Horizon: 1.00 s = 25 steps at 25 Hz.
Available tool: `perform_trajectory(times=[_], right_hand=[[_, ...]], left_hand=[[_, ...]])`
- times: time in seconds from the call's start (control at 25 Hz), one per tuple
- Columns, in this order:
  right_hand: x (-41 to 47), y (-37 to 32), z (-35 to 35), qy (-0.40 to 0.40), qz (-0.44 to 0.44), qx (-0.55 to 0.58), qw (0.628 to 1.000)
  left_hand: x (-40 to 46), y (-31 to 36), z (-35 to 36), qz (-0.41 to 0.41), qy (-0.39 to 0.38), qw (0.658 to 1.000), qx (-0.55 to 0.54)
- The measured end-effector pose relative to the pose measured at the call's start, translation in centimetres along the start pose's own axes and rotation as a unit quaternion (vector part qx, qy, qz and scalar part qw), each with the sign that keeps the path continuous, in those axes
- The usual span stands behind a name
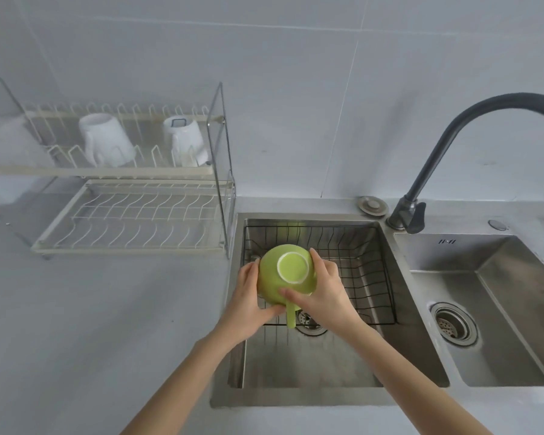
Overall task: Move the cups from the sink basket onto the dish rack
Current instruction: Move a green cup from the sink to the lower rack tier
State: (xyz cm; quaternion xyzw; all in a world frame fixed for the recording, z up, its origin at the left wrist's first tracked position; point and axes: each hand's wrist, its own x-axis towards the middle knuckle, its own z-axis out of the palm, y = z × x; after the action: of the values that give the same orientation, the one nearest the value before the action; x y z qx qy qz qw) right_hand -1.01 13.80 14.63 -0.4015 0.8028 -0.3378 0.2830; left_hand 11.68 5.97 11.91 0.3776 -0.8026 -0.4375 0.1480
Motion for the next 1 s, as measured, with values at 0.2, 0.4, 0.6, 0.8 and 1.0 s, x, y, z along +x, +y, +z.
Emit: perform_trajectory(times=[0.2,0.4,0.6,0.8,1.0], right_hand=[[0.2,-3.4,3.9,-0.014,-0.013,-0.016,1.0],[0.3,-6.4,7.8,-0.014,-0.032,-0.024,0.999],[1.3,-9.7,11.0,-0.012,-0.043,-0.028,0.999],[3.5,-12.5,13.5,-0.002,-0.043,-0.025,0.999],[6.9,-14.4,15.1,0.019,-0.035,-0.023,0.999]], left_hand=[[-1.2,-3.0,-4.0,-0.01,0.021,1.0,-0.009],[-2.0,-6.3,-7.8,0.008,0.036,0.999,0.008],[-1.6,-8.7,-12.0,0.004,0.032,0.999,0.017],[0.5,-10.7,-15.6,0.008,0.02,1.0,0.021],[3.9,-12.3,-18.2,-0.009,0.01,1.0,0.027]])
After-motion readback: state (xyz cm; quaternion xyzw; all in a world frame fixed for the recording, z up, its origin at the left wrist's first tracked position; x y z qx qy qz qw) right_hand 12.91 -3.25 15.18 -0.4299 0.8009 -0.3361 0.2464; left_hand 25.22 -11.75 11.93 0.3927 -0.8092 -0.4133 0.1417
